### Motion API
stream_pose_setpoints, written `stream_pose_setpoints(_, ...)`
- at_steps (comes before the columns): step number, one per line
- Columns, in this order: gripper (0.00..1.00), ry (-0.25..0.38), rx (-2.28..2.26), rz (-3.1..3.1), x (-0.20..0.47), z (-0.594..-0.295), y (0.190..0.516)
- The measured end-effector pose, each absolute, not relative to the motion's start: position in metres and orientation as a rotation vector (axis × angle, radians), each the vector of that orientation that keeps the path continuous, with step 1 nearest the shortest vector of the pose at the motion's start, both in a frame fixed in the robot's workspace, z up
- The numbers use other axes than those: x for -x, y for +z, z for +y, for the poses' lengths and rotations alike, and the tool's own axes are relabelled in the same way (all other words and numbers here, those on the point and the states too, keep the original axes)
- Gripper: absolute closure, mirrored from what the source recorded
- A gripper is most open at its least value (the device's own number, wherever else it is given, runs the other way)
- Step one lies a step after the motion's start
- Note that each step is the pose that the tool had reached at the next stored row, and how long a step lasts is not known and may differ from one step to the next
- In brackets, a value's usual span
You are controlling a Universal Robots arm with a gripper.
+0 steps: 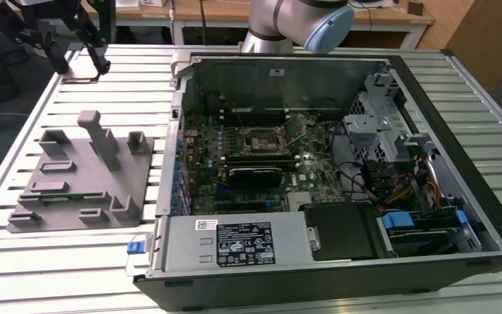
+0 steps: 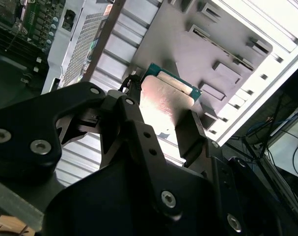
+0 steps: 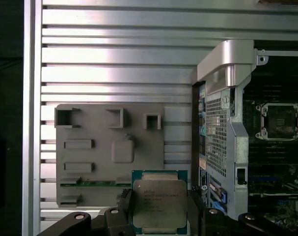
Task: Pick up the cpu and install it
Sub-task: 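Pick up the cpu and move it towards the insertion slot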
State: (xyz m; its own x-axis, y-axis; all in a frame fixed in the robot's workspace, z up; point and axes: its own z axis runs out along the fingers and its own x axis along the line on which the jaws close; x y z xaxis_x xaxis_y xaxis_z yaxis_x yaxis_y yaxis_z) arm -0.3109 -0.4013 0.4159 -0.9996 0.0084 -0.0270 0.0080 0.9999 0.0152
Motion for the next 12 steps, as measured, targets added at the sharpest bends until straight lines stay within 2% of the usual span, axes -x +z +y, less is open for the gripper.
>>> stream_pose_setpoints(12, 0.47, 0.024, -0.013, 3.114, 0.3028, -0.4013, 0.4159)
